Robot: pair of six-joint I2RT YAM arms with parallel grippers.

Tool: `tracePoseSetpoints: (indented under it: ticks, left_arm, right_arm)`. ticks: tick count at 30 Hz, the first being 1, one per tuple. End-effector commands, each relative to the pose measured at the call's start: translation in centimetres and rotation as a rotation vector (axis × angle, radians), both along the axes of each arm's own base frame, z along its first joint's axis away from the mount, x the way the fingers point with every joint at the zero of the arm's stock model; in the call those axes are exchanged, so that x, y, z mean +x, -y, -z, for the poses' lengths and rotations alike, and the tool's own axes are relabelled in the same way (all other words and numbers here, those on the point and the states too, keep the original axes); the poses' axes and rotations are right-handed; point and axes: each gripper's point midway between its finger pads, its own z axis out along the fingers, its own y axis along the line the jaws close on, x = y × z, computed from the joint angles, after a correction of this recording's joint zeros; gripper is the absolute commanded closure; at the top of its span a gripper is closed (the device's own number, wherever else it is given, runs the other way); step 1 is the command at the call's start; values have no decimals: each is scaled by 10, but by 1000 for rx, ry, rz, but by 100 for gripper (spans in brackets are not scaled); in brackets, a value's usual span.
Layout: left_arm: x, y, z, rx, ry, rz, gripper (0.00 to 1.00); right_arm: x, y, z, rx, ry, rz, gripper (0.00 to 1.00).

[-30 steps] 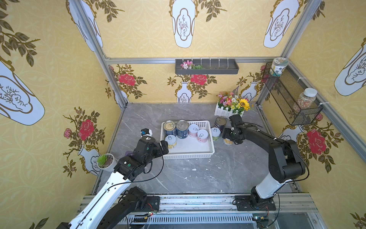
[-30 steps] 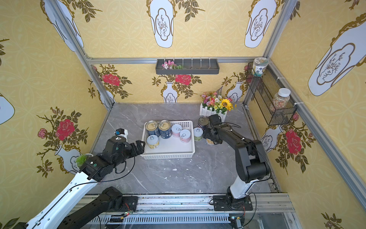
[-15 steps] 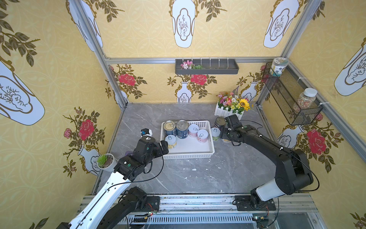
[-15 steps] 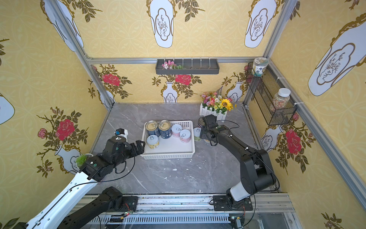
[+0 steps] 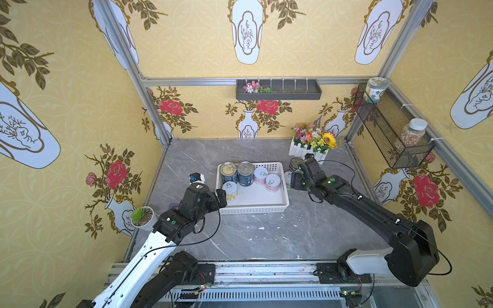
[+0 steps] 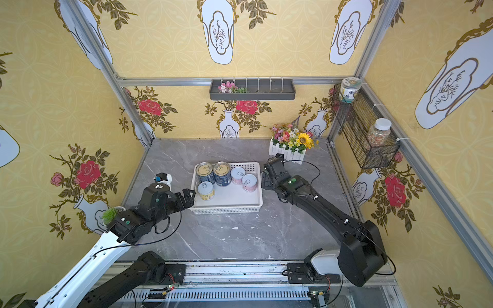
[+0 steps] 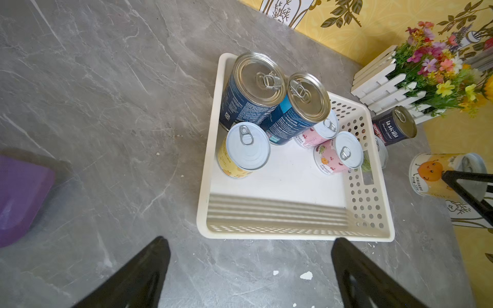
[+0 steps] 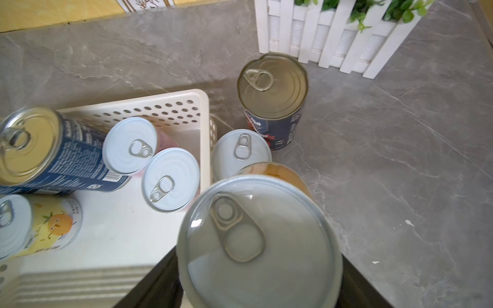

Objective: Put the canned food in the basket
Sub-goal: Place the canned food in the basket.

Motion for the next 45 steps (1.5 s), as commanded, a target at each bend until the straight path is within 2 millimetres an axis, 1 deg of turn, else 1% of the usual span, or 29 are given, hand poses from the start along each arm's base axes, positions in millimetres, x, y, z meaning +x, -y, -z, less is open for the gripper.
tracePoseSetpoints:
  ticks: [1, 5, 7, 10, 14, 15, 16, 20, 23, 25, 27, 31, 35, 38, 41, 45]
  left_arm:
    - [1, -1, -1, 5, 1, -9, 0]
    - [1, -1, 0, 7, -1, -8, 0]
    - [0, 4, -8, -16, 8, 19, 0]
    - [-2, 6, -19, -58, 45, 31, 0]
    - [-7, 18, -29, -124, 65, 85, 0]
    - [-6, 20, -30, -139, 68, 87, 0]
    - [-6, 22, -30, -148, 66, 91, 0]
    - [-9, 33, -24, -172, 13, 136, 0]
    - [-15, 40, -29, -217, 12, 169, 0]
    - [-14, 35, -25, -213, 42, 154, 0]
    - [-15, 25, -24, -196, 38, 104, 0]
    - [-20, 33, -29, -252, 58, 143, 0]
    - [-23, 28, -35, -256, 77, 128, 0]
    - [-24, 24, -38, -258, 99, 115, 0]
    - [-24, 23, -39, -258, 101, 112, 0]
    - [-22, 24, -35, -250, 84, 108, 0]
  right_arm:
    - [7, -14, -31, 18, 117, -9, 30]
    - [-2, -54, -47, 45, 166, -109, 30]
    - [-7, -78, -53, 45, 178, -169, 30]
    - [-13, -109, -59, 32, 188, -232, 30]
    - [-22, -148, -59, 26, 181, -312, 30]
    - [-24, -158, -55, 20, 173, -332, 30]
    - [-25, -166, -58, 24, 174, -347, 30]
    - [-31, -194, -48, 33, 144, -407, 30]
    - [-31, -207, -36, 47, 125, -432, 30]
    - [-28, -213, -27, 40, 112, -437, 30]
    - [-25, -220, -16, 23, 95, -440, 30]
    - [-21, -230, 4, -3, 61, -450, 30]
    - [-16, -238, 23, -32, 30, -461, 30]
    - [-14, -245, 31, -37, 15, -473, 30]
    - [-11, -249, 41, -59, -2, -491, 30]
    - [0, -244, 55, -54, -38, -482, 30]
